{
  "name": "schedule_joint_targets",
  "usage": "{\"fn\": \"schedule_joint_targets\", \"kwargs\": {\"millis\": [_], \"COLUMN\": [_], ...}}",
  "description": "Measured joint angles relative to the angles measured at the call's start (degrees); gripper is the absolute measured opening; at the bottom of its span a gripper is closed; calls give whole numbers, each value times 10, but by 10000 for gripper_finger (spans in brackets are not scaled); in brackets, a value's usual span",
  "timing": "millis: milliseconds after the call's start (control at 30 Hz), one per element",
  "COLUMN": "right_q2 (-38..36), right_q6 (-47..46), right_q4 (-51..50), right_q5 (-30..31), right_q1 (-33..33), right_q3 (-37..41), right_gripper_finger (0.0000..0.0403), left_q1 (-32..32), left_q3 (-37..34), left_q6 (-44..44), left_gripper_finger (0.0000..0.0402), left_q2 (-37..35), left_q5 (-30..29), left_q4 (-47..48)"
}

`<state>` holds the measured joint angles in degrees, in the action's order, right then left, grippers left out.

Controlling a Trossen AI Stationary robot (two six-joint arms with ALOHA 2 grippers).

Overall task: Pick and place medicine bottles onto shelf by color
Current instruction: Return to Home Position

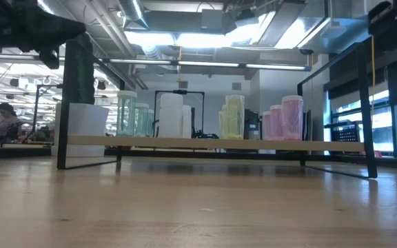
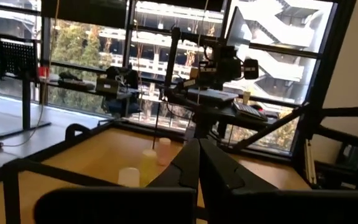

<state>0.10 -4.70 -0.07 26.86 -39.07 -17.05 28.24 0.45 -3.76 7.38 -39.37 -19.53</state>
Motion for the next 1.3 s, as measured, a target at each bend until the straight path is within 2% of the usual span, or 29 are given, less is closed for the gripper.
{"fn": "schedule_joint_targets", "kwargs": {"millis": [233, 500, 700, 933, 1300], "right_q2": [0, 0, 1, 1, 1], "right_q6": [18, 12, 26, 37, 37], "right_q4": [89, 167, 147, 106, 105], "right_q5": [0, 0, 1, 4, 4], "right_q1": [0, 0, 0, 0, 0], "right_q3": [80, 164, 167, 167, 166], "right_gripper_finger": [0, 0, 6, 27, 29], "left_q1": [0, 0, 0, 0, 0], "left_q3": [0, 0, 0, 0, 0], "left_q6": [40, 43, 58, 58, 58], "left_gripper_finger": [0, 0, 0, 0, 0], "left_q2": [0, 0, 0, 0, 0], "left_q5": [1, -2, -46, -47, -47], "left_q4": [-3, 25, 85, 97, 97]}}
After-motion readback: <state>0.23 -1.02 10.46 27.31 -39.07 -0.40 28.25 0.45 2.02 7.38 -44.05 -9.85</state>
